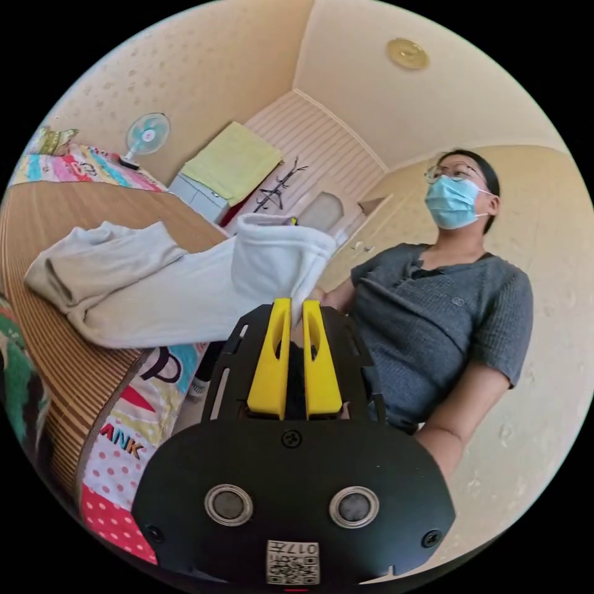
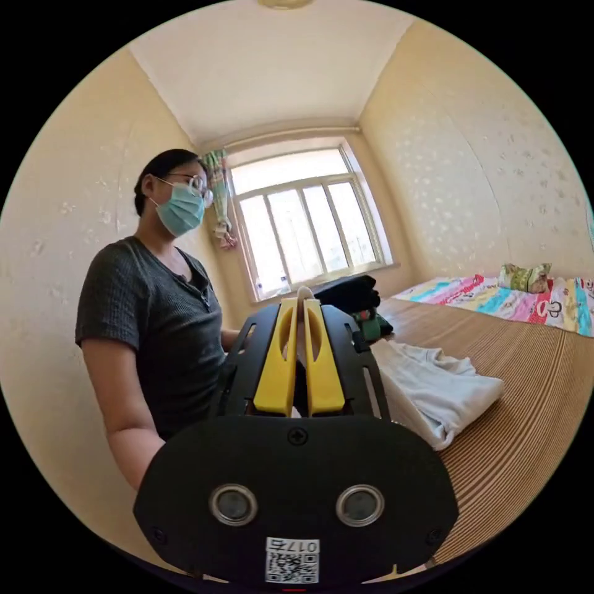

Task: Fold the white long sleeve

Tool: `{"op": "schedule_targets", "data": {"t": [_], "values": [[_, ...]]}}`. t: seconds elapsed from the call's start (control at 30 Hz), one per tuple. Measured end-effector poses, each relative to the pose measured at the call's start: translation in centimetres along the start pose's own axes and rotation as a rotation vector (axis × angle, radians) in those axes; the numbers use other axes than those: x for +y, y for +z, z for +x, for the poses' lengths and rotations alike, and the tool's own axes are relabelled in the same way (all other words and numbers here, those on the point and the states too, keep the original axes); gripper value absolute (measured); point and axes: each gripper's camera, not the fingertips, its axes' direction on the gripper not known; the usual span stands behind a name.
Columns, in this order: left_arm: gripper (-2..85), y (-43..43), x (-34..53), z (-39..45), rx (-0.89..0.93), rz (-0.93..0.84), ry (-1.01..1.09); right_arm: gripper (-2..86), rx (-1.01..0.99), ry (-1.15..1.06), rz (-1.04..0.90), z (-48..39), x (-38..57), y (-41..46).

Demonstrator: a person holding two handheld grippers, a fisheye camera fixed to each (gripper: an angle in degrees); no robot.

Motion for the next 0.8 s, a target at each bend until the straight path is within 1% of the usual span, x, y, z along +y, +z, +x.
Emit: {"op": "schedule_targets", "data": {"t": [0.03,0.07,0.1,0.17,0.2,0.23,0.27,0.3,0.37,0.4,0.43,0.47,0.5,0.53,0.6,0.63,0.7,0.73,0.77,0.8], "values": [[3.8,-1.1,-0.2,1.2,0.071,0.028,0.064,1.9,-0.005,-0.050,0.077,-2.1,0.6,-1.9],[3.8,-2.4,-0.4,2.1,0.120,0.075,0.121,1.9,-0.002,-0.071,0.106,-2.9,0.9,-2.6],[3.8,-3.2,-0.6,2.3,0.128,0.107,0.140,1.9,0.009,-0.103,0.155,-4.2,1.3,-3.8],[3.8,-5.9,-1.6,1.5,0.071,0.207,0.122,1.9,0.059,-0.079,0.174,-4.3,1.1,-4.7],[3.8,-6.4,-2.1,0.9,0.037,0.217,0.096,2.0,0.141,-0.024,0.139,-3.5,0.6,-4.5],[3.8,-7.2,-2.9,-0.7,-0.062,0.232,0.016,2.3,0.257,0.066,0.089,-1.7,-0.2,-4.0],[3.8,-7.8,-3.8,-2.4,-0.175,0.232,-0.058,2.4,0.307,0.117,0.058,-0.5,-0.6,-3.6],[3.8,-8.2,-4.2,-3.2,-0.243,0.239,-0.102,2.6,0.386,0.209,-0.001,2.3,-1.4,-2.6],[4.0,-10.5,-4.5,-7.0,-0.520,0.343,-0.334,3.2,0.499,0.341,-0.047,7.0,-2.3,-1.2],[4.7,-11.2,-4.1,-7.9,-0.579,0.378,-0.401,4.0,0.593,0.442,-0.070,10.4,-2.7,-0.3],[6.1,-12.5,-3.2,-9.4,-0.685,0.446,-0.516,5.0,0.714,0.565,-0.082,13.8,-2.6,0.4],[9.6,-13.3,-2.2,-10.5,-0.770,0.488,-0.586,6.1,0.771,0.629,-0.096,15.3,-2.3,0.7],[11.3,-13.6,-1.8,-10.8,-0.806,0.500,-0.604,8.4,0.882,0.744,-0.137,18.0,-1.7,1.4],[12.7,-13.9,-1.0,-11.0,-0.867,0.509,-0.637,9.5,0.967,0.814,-0.158,19.4,-1.1,2.4],[13.8,-13.4,0.0,-10.7,-0.919,0.493,-0.651,10.1,0.987,0.798,-0.197,19.5,-0.6,4.9],[14.3,-12.4,0.9,-10.9,-0.951,0.453,-0.674,10.2,0.966,0.741,-0.230,18.7,-0.3,7.0],[15.2,-10.3,2.4,-12.6,-0.973,0.319,-0.740,10.5,0.923,0.673,-0.290,17.0,0.7,10.3],[16.1,-9.1,3.8,-14.2,-0.951,0.239,-0.786,10.8,0.863,0.635,-0.341,15.9,1.6,12.8],[15.8,-8.2,5.7,-15.9,-0.886,0.202,-0.832,11.1,0.821,0.614,-0.368,15.3,2.1,14.0],[15.7,-8.1,6.8,-16.7,-0.839,0.207,-0.854,11.8,0.715,0.561,-0.420,13.9,3.1,16.6]]}}
